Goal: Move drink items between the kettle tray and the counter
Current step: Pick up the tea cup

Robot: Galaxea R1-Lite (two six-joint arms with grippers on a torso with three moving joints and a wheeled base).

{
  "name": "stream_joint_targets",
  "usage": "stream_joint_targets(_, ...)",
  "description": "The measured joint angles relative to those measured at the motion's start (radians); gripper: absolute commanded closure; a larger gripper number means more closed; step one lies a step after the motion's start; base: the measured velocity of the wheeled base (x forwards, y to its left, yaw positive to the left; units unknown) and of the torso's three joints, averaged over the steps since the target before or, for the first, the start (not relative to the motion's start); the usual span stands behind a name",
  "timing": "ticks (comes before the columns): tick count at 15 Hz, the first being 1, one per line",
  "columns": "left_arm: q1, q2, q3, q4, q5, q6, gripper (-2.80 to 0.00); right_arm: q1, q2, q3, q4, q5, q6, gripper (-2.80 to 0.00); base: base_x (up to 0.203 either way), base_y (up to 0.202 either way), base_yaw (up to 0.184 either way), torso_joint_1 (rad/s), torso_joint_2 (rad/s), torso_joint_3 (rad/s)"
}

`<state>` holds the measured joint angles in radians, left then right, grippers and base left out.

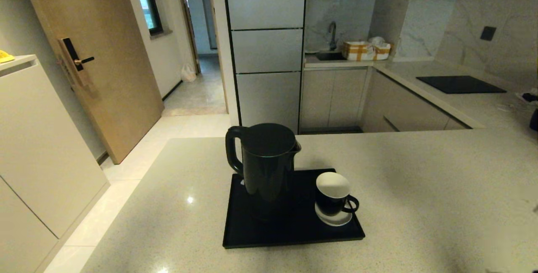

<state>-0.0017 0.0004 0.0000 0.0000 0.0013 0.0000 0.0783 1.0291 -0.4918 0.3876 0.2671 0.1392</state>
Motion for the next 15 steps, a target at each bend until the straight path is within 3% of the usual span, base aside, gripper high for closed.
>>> stream_joint_targets(2,0.000,0.000,0.000,0.000,0.000,0.000,-2.80,0.032,0.129,0.051,-0.199,-0.062,0.053,0.00,0.000,0.000,0.000,0.000,0.00,0.000)
stream_joint_targets(4,0.001,0.000,0.000,0.000,0.000,0.000,-2.80,0.134,0.235,0.103,-0.415,-0.123,0.084,0.00,0.000,0.000,0.000,0.000,0.00,0.000)
stream_joint_targets(6,0.000,0.000,0.000,0.000,0.000,0.000,-2.80,0.210,0.312,0.125,-0.546,-0.145,0.123,0.00,0.000,0.000,0.000,0.000,0.00,0.000)
stream_joint_targets(8,0.001,0.000,0.000,0.000,0.000,0.000,-2.80,0.235,0.363,0.159,-0.668,-0.152,0.139,0.00,0.000,0.000,0.000,0.000,0.00,0.000)
stream_joint_targets(9,0.001,0.000,0.000,0.000,0.000,0.000,-2.80,0.242,0.378,0.204,-0.747,-0.156,0.123,0.00,0.000,0.000,0.000,0.000,0.00,0.000)
stream_joint_targets(13,0.000,0.000,0.000,0.000,0.000,0.000,-2.80,0.259,0.468,0.424,-1.149,-0.176,-0.074,0.00,0.000,0.000,0.000,0.000,0.00,0.000)
stream_joint_targets(15,0.000,0.000,0.000,0.000,0.000,0.000,-2.80,0.256,0.561,0.463,-1.328,-0.177,-0.104,0.00,0.000,0.000,0.000,0.000,0.00,0.000)
